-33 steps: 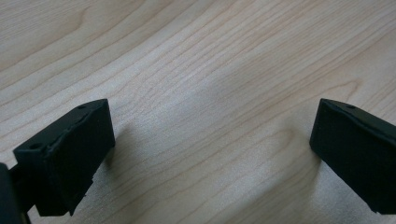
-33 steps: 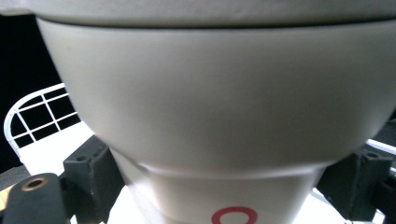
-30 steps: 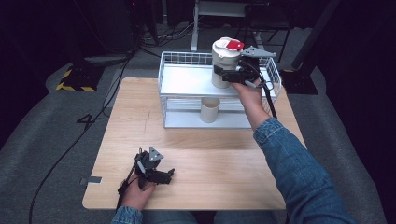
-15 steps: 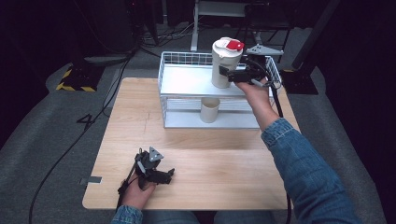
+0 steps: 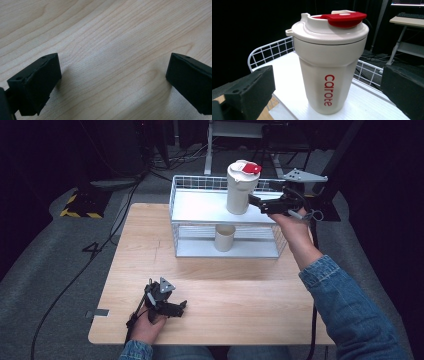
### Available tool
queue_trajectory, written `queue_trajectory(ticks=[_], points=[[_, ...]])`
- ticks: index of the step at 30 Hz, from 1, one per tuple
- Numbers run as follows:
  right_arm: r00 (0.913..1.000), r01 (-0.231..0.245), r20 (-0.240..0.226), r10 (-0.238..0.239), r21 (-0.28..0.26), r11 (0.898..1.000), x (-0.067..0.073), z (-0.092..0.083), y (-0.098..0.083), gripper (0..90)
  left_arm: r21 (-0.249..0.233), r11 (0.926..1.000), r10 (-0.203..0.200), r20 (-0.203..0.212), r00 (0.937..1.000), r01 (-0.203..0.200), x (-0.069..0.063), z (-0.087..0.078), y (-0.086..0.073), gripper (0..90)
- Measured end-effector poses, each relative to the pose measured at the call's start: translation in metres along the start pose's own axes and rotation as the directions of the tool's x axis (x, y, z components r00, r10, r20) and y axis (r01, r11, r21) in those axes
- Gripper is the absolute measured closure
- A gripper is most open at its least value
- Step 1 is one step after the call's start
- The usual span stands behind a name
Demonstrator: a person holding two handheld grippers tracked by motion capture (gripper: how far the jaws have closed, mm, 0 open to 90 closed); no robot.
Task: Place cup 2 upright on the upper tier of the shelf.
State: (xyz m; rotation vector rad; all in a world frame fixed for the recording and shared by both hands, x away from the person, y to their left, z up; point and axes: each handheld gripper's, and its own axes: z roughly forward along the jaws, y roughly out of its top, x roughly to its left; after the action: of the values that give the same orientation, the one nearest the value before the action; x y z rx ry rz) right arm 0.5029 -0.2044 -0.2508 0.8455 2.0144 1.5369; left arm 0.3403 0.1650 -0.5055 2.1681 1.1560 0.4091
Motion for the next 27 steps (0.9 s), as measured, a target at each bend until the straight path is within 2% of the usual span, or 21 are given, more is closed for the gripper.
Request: queue_trajectory(ticks=[10,23,27], points=[[0.9999,0.011,-0.012,-0.011,0.004,1.0,0.006,-0.029,-0.004,0.0,0.0,1.0,0.0,0.001,1.0,0.0,0.0,0.0,0.0,0.5],[0.9991,0.04,-0.015,-0.04,0.028,0.999,0.017,-0.068,-0.03,0.7,0.0,1.0,0.0,0.0,1.0,0.0,0.0,0.0,0.0,0.5],[0.9984,0.056,0.005,-0.057,0.057,0.997,0.019,-0.077,-0.04,2.8,0.001,1.0,0.001,0.0,1.0,-0.001,0.0,0.0,0.0,0.5]])
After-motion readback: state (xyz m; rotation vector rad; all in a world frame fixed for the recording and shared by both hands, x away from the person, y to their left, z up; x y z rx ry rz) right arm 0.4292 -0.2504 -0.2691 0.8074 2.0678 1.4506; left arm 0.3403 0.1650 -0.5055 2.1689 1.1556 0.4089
